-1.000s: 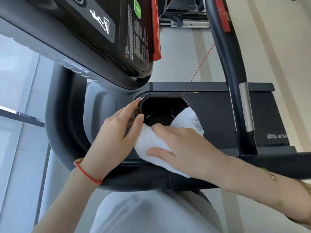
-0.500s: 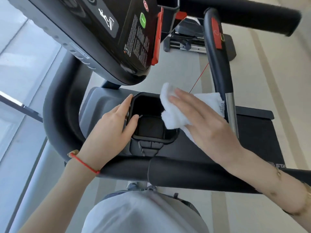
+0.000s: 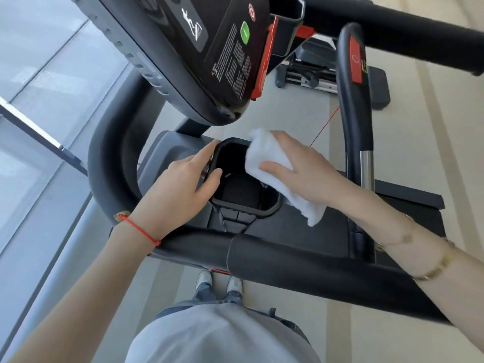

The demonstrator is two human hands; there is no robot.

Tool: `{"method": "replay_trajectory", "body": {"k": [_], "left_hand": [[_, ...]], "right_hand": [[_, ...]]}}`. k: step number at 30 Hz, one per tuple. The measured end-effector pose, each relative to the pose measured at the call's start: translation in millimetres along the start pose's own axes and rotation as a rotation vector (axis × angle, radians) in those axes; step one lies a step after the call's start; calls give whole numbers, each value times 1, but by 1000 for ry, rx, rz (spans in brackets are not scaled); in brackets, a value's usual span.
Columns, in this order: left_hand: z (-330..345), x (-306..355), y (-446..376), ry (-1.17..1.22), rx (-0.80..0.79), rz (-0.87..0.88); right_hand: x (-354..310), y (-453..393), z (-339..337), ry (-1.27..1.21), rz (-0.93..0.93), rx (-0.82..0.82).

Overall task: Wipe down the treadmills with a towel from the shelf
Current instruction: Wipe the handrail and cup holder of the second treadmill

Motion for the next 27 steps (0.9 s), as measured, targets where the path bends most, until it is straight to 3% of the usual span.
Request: {"method": "replay_trajectory", "body": {"k": [2,8,13,19,27], "left_hand": [[1,-1,-1,-23,15,3],[3,-2,-2,-1,28,30],[0,-2,0,-8,8,4],[-2,3,-1,9,-1,5],[-3,0,-1,31,-1,-27]], "right_hand": [[4,-1,0,-32,32,-7],[-30,-37,3,147,-131,-22],[0,-4,4,7,3,47],[-19,-33,-2,-14,32,-45],[-7,33,23,-318,279,120]]}}
Point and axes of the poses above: each hand's wrist, its own y-axis away from the middle knuckle, its own z-axis out of the palm, x = y × z, the point moved 3 cm from there along -y, towards the middle knuckle, and after that the axes turned 5 degrees about z, right-handed, at the moved point
